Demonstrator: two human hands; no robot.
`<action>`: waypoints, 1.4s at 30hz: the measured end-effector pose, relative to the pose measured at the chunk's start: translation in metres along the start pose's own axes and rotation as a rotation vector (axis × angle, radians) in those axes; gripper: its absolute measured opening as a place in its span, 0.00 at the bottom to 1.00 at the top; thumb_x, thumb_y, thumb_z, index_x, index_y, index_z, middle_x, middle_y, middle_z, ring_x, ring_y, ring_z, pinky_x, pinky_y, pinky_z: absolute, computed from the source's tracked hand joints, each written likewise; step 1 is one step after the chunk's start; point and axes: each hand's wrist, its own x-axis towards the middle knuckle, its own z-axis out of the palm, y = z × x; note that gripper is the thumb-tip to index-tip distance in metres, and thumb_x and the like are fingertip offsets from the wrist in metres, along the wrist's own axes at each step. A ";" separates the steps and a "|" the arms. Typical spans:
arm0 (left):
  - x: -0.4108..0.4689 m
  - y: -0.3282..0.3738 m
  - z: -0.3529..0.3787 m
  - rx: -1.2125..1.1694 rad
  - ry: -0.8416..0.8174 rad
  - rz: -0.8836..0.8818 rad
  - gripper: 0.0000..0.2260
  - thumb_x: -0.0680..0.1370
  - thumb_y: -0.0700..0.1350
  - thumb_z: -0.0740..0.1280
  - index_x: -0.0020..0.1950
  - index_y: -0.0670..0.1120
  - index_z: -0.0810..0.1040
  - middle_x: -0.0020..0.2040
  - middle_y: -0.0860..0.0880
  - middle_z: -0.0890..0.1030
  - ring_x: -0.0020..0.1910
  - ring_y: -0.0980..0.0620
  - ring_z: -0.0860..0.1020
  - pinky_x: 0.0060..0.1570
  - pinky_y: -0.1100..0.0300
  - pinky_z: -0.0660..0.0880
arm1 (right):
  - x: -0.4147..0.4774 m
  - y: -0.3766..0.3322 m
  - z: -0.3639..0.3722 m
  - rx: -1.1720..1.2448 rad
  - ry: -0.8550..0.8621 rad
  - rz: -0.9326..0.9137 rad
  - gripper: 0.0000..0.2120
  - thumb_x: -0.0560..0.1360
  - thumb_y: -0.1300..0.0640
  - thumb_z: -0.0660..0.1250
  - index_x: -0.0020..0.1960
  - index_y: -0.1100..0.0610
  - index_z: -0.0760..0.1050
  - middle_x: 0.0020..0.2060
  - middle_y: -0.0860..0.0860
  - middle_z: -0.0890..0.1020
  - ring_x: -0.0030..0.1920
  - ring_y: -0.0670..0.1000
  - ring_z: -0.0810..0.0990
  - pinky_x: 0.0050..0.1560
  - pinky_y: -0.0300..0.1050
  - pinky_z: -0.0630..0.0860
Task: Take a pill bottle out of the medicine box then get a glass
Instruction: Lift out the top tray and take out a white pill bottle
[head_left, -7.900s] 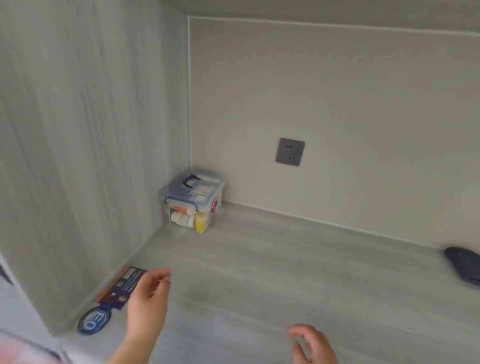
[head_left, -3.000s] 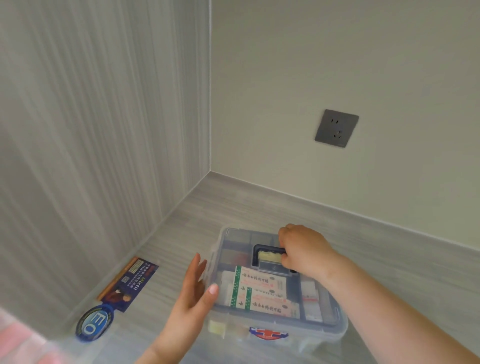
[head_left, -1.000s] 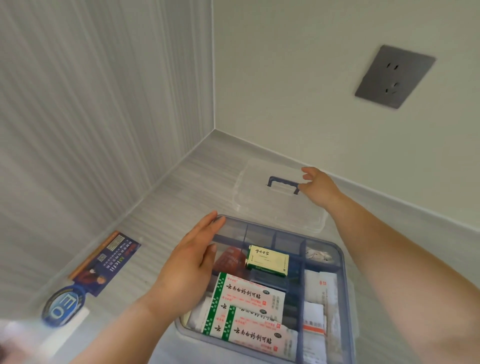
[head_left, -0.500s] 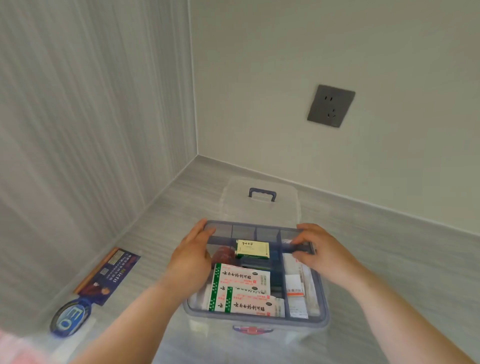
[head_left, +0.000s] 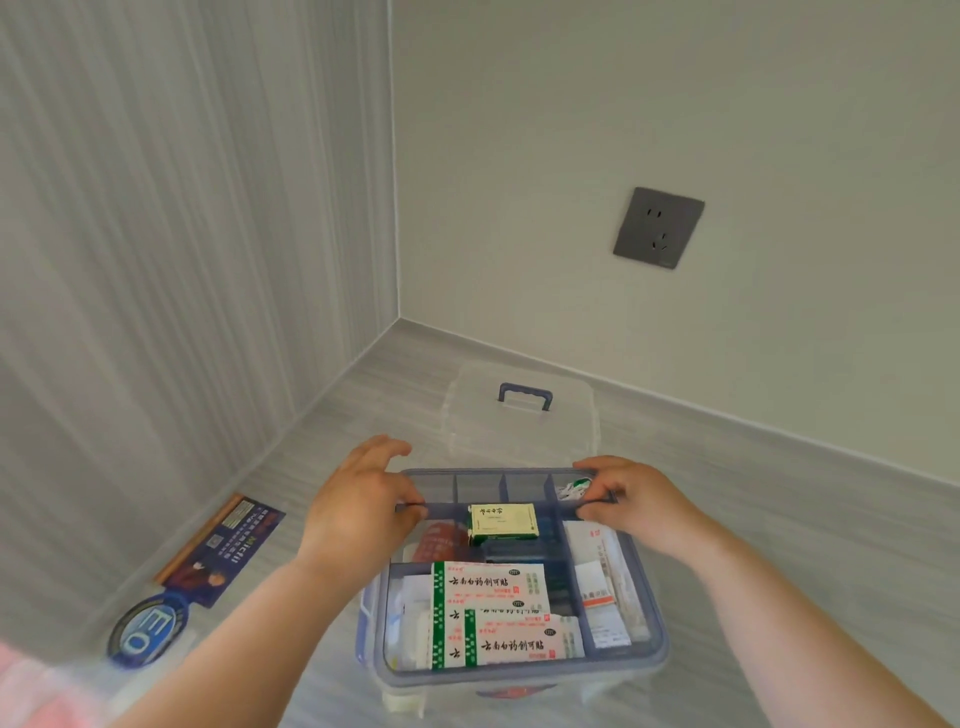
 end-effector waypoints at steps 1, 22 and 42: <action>0.001 0.000 -0.002 -0.015 -0.005 0.019 0.06 0.73 0.45 0.67 0.44 0.46 0.82 0.69 0.51 0.67 0.71 0.53 0.58 0.66 0.60 0.57 | 0.000 0.000 -0.002 0.018 0.004 -0.005 0.15 0.69 0.62 0.69 0.28 0.47 0.73 0.61 0.48 0.73 0.56 0.44 0.70 0.57 0.37 0.60; 0.038 -0.025 -0.070 -0.373 0.415 -0.227 0.03 0.71 0.38 0.68 0.42 0.40 0.81 0.61 0.45 0.76 0.52 0.53 0.71 0.49 0.68 0.62 | 0.054 -0.074 -0.020 0.132 0.335 -0.245 0.18 0.76 0.61 0.59 0.66 0.56 0.66 0.68 0.52 0.67 0.62 0.50 0.70 0.56 0.30 0.61; 0.037 -0.116 -0.002 -0.216 0.320 -0.649 0.09 0.74 0.38 0.62 0.46 0.36 0.80 0.64 0.39 0.73 0.58 0.37 0.73 0.54 0.52 0.70 | 0.014 -0.031 0.058 -0.315 0.111 -0.190 0.22 0.74 0.53 0.62 0.66 0.43 0.62 0.67 0.44 0.68 0.67 0.45 0.60 0.63 0.35 0.50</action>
